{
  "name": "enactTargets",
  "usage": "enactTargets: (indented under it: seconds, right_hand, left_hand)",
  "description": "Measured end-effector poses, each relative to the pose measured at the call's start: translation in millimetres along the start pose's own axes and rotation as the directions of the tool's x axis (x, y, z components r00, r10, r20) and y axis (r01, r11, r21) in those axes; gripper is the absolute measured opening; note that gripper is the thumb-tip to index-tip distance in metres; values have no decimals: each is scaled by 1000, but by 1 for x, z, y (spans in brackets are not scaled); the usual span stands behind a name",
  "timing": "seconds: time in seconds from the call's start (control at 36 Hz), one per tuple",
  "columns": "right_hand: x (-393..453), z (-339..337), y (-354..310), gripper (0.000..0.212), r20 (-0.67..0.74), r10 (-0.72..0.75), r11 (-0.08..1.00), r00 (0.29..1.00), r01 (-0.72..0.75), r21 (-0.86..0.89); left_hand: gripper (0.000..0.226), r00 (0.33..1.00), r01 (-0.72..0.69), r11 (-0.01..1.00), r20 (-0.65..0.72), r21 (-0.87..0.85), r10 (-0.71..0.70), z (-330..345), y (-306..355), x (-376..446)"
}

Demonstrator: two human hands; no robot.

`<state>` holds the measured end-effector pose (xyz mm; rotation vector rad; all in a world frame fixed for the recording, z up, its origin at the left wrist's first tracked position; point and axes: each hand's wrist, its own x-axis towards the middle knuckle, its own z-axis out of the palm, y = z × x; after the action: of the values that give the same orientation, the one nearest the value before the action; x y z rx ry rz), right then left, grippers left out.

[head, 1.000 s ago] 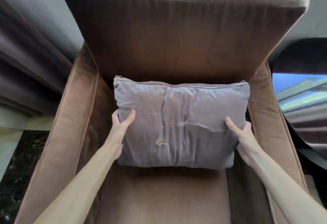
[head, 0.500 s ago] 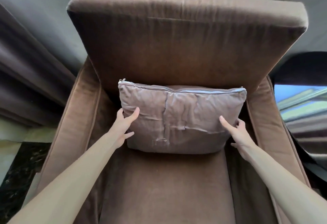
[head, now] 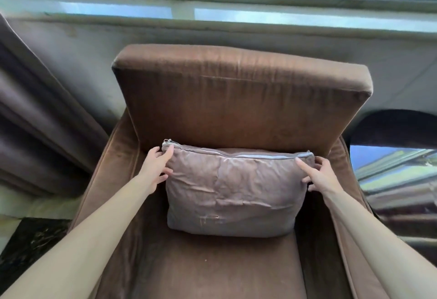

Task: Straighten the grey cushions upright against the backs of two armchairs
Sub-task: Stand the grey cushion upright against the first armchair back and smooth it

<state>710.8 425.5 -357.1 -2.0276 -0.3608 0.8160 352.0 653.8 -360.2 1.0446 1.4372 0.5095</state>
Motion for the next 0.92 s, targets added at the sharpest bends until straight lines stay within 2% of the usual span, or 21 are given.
enactTargets:
  seconds: [0.08,0.14,0.22,0.31,0.39,0.53,0.61,0.69,0.81,0.86,0.92]
  right_hand:
    - [14,2,-5,79,-23,18,998,1000,-16,55]
    - [21,5,-3,55,-40,-8,998,999,10,56]
    - [31,10,8,25,-81,-64,998,995,62,-27]
    - [36,10,12,13,-152,-120,991,981,108,-82]
    - [38,8,12,13,-223,-173,984,959,161,-71]
    - [32,7,20,14,-283,-173,985,943,173,-27]
    - [30,7,21,14,-240,-125,991,963,112,-68]
    - [31,6,8,20,-184,-67,992,981,45,-121]
    - [16,14,-27,22,-218,-212,887,952,94,-452]
    - [1,32,-48,24,-158,-348,813,924,213,-542]
    - [-15,63,-71,21,-45,-444,755,895,346,-556]
  left_hand:
    - [43,1000,-27,999,3,19,27,5,14,12]
    - [32,999,-43,999,12,4,43,10,18,26]
    - [31,996,-87,996,-2,-10,87,14,16,44]
    - [28,982,-161,987,-99,-13,159,13,11,52]
    - [25,958,-241,970,-154,20,241,9,8,52]
    - [21,926,-327,945,-200,3,321,4,2,46]
    - [23,945,-306,950,-139,-54,297,5,-4,49]
    - [34,959,-277,950,-97,-141,266,2,-5,54]
    - [47,976,-209,953,-100,-217,192,-14,-18,52]
    - [52,987,-145,967,-93,-211,128,-22,-38,49]
    - [56,995,-46,976,-97,-211,26,-28,-65,46]
